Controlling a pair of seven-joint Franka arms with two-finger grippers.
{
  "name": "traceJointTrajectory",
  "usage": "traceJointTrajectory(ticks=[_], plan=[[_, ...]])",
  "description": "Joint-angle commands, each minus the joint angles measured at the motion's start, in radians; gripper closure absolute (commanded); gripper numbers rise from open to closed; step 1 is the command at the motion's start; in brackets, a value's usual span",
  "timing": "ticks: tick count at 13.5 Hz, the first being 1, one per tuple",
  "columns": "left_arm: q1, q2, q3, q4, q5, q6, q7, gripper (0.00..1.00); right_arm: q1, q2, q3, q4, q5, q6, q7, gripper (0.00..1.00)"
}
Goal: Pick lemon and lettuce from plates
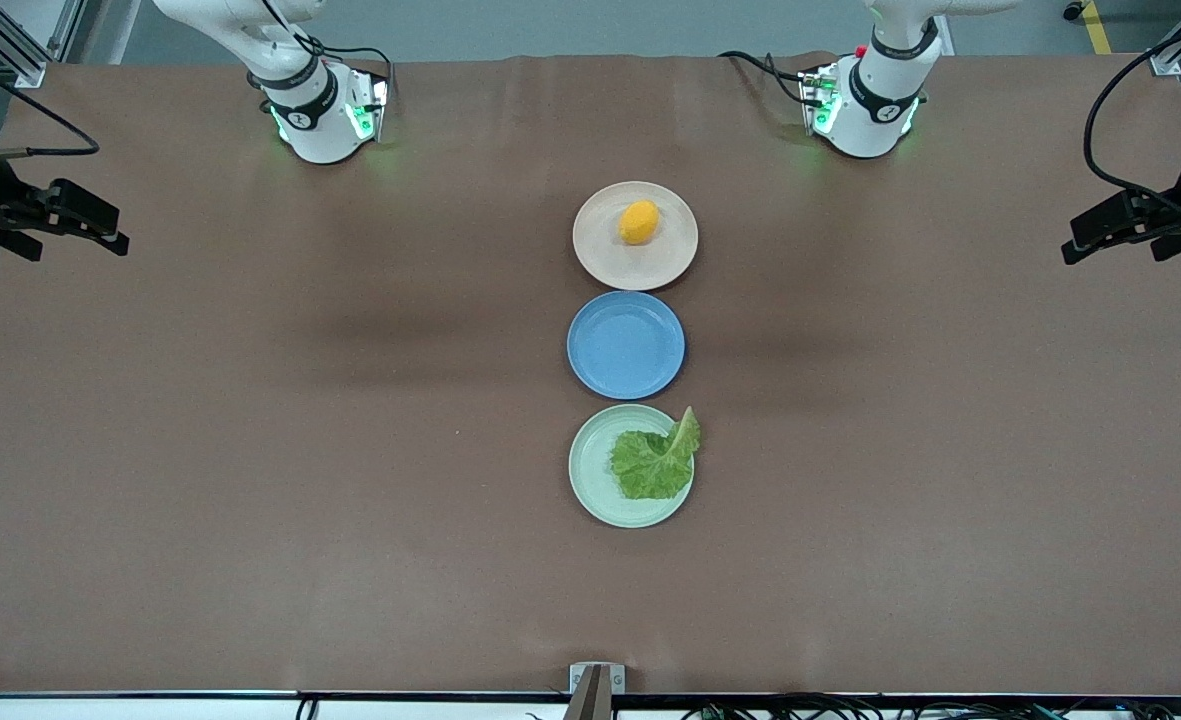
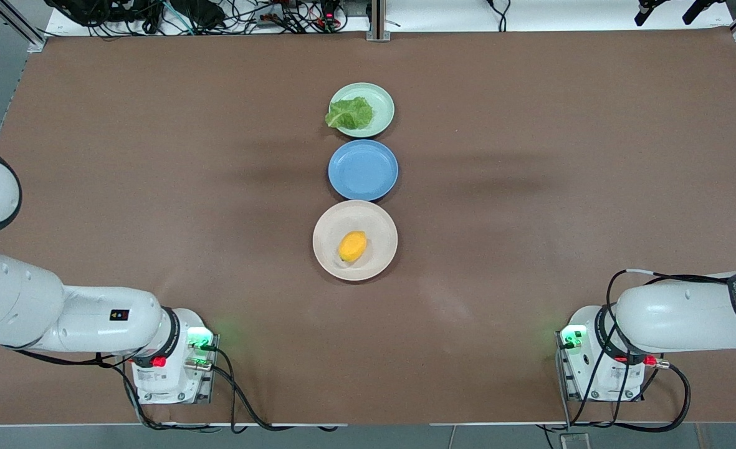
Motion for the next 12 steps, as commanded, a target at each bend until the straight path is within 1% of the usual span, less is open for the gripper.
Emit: traceJointTrajectory(ticks=[1, 3, 4, 5, 7, 8, 10, 11, 12], plan=[[-0.019, 0.058, -0.068, 0.015, -0.015, -0.002, -0.092, 0.0, 0.001, -0.026, 0.001, -0.028, -0.003, 0.005, -0.012, 0.0], [-0.028, 0.121, -0.139, 0.018, -0.01, 0.027, -0.238, 0.0, 0.003, -0.026, 0.001, -0.027, -0.012, 0.0, -0.011, 0.0], [-0.041, 0.15, -0.165, 0.02, -0.007, 0.056, -0.311, 0.0, 0.003, -0.024, 0.003, -0.025, -0.012, -0.003, -0.003, 0.0], [-0.059, 0.174, -0.175, 0.02, -0.009, 0.095, -0.376, 0.0, 0.003, -0.021, 0.001, -0.019, -0.012, -0.014, -0.002, 0.0], [-0.116, 0.246, -0.175, 0.047, -0.009, 0.139, -0.491, 0.0, -0.004, -0.01, 0.001, 0.002, -0.013, -0.015, 0.0, 0.0], [-0.146, 0.294, -0.175, 0.081, -0.007, 0.149, -0.546, 0.0, -0.01, 0.013, -0.002, 0.03, -0.01, -0.018, 0.001, 0.0], [-0.194, 0.387, -0.175, 0.137, -0.007, 0.181, -0.663, 0.0, -0.011, 0.043, -0.003, 0.044, -0.015, -0.011, -0.012, 0.0], [-0.223, 0.418, -0.172, 0.141, -0.004, 0.219, -0.715, 0.0, -0.013, 0.046, -0.003, 0.044, -0.016, 0.005, -0.012, 0.0], [-0.248, 0.441, -0.172, 0.141, 0.004, 0.262, -0.763, 0.0, -0.013, 0.074, -0.003, 0.041, -0.013, 0.037, -0.011, 0.0]])
